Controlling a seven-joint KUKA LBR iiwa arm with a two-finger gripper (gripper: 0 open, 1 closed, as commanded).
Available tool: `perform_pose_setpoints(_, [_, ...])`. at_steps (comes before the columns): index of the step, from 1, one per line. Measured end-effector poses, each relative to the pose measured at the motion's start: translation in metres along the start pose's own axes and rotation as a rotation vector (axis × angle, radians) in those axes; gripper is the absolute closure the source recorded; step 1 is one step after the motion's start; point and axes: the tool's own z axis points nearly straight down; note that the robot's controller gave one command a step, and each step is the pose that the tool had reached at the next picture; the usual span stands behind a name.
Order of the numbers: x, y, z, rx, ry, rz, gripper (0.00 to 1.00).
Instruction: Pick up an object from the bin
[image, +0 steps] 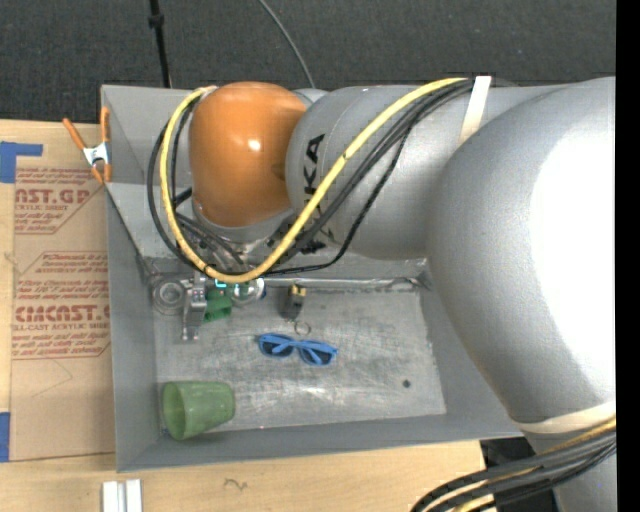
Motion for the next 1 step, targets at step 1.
perform_pose_setpoints(1, [0.0057, -0.0551, 0.0743, 0.001, -0.003, -0.041, 0.0])
